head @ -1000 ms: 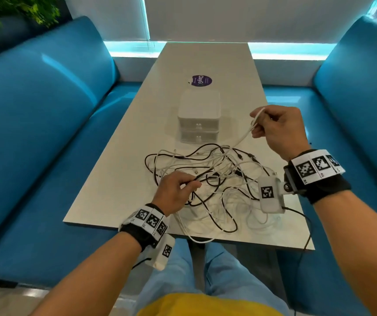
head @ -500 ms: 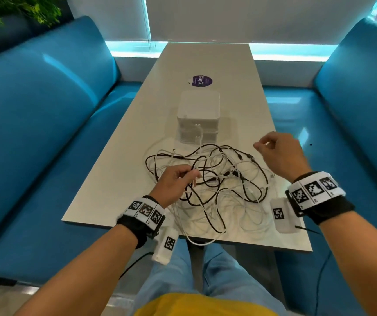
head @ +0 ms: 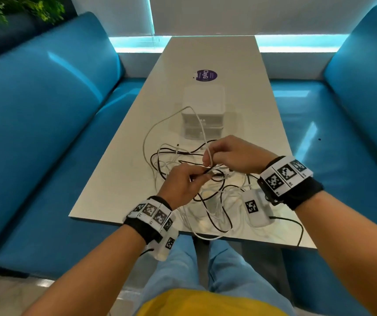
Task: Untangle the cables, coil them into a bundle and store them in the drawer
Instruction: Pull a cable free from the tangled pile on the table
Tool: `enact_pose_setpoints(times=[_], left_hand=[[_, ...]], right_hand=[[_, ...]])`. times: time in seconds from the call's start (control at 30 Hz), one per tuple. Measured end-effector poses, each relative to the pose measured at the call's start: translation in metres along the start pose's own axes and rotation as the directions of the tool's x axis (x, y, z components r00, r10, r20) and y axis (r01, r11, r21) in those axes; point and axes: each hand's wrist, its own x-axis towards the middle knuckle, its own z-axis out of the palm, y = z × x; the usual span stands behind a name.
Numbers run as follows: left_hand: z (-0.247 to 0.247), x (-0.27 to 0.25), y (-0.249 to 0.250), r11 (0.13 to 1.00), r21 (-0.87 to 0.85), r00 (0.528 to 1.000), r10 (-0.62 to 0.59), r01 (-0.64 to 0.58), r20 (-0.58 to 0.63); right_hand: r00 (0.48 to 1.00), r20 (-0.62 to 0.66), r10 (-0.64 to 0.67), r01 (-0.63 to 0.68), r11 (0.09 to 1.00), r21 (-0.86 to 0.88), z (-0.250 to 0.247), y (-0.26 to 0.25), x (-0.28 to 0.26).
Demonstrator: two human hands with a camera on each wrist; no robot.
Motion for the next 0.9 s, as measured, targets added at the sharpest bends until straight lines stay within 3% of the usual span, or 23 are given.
enact_pose_setpoints(times=[0.07,0.13,0.27,0.4,0.53,0.67,0.9], left_hand=[[-0.001,-0.002,-0.005,0.978,-0.158,0.989,-0.144,0.138,-0.024],[-0.005,-0.004,-0.005,0.945,-0.258,0.978,-0.208,0.202,0.005],[-0.012,-0.002,0.006,0.882,-0.41,0.971,-0.231,0.233,0.055],[-0.015,0.003,0.013,0.891,-0.413,0.981,-0.156,0.189,0.113],[-0.021,0.008,0.013,0.793,-0.551,0.96,-0.275,0.261,0.06],[-0.035,0.009,0.003,0.628,-0.73,0.899,-0.437,0.272,-0.041],[-0.036,-0.002,-0.01,0.534,-0.814,0.847,-0.521,0.229,-0.103]], right_hand=[[0.998,0.049,-0.034,0.039,0.994,-0.102,0.002,0.002,-0.001],[0.997,-0.025,-0.069,0.064,0.985,-0.162,0.004,0.007,-0.002],[0.98,-0.156,-0.126,0.107,0.987,-0.123,0.009,0.005,0.001],[0.963,-0.204,-0.177,0.139,0.973,-0.187,0.015,0.0,0.005],[0.95,-0.238,-0.202,0.156,0.967,-0.199,0.015,0.004,0.002],[0.967,-0.208,-0.144,0.089,0.963,-0.254,0.013,0.022,-0.011],[0.982,-0.19,-0.021,-0.023,0.974,-0.226,0.019,0.051,-0.018]])
